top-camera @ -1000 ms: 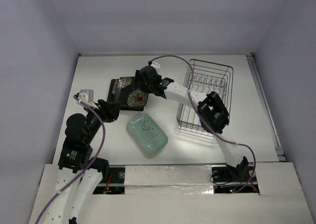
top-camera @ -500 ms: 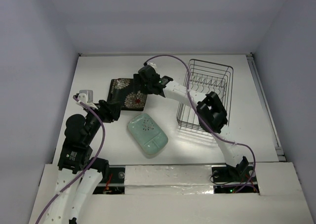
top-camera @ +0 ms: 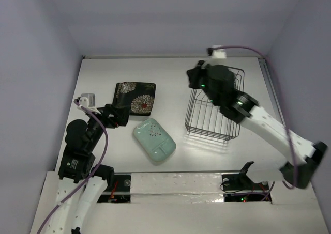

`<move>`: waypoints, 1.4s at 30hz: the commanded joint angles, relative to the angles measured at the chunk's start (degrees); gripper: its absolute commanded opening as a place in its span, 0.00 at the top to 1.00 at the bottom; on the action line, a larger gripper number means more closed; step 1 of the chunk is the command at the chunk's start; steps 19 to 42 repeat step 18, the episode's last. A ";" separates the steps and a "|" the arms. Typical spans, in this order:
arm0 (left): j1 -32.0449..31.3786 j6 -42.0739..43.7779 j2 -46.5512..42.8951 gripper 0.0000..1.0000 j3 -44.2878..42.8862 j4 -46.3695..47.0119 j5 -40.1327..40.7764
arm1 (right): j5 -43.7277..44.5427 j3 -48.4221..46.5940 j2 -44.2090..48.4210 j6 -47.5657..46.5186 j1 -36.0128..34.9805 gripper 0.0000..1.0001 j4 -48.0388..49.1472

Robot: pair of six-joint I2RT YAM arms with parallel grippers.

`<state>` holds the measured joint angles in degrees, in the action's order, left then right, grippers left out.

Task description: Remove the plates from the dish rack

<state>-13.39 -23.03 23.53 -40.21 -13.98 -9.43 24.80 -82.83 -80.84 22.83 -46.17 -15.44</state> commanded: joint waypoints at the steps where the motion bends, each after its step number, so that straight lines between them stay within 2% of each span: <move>1: 0.38 -1.49 -0.68 0.07 -6.63 2.72 -1.03 | 8.85 8.63 14.80 -5.33 -0.23 1.00 6.91; 2: 0.38 -1.58 -0.59 0.05 -8.47 3.16 -1.29 | 11.04 10.47 21.53 -6.04 -0.23 0.93 7.35; 3: 0.38 -1.41 -0.33 0.05 -9.27 3.43 -1.12 | 12.19 13.45 24.64 -7.09 -0.23 0.64 7.53; 5: 0.38 -0.88 0.02 0.01 -10.68 4.04 -0.42 | 15.00 15.49 30.01 -7.54 -0.23 0.32 7.10; 6: 0.38 -0.18 0.11 0.01 -11.64 4.22 -0.06 | 18.50 16.20 34.21 -7.62 -0.23 0.08 6.57; 7: 0.38 0.26 0.03 0.01 -11.65 4.66 0.03 | 20.27 17.34 36.00 -7.45 -0.23 0.02 5.43; 13: 0.38 3.16 -0.41 0.01 -12.00 5.98 4.77 | 31.18 23.05 44.70 -5.52 -0.23 0.00 4.81; 16: 0.38 4.30 -0.68 0.01 -10.95 5.98 5.30 | 30.84 26.05 45.86 -6.48 -0.23 0.00 7.44; 42: 0.38 4.31 -0.76 0.01 -9.98 5.80 5.04 | 30.58 25.88 45.33 -6.05 -0.23 0.00 7.01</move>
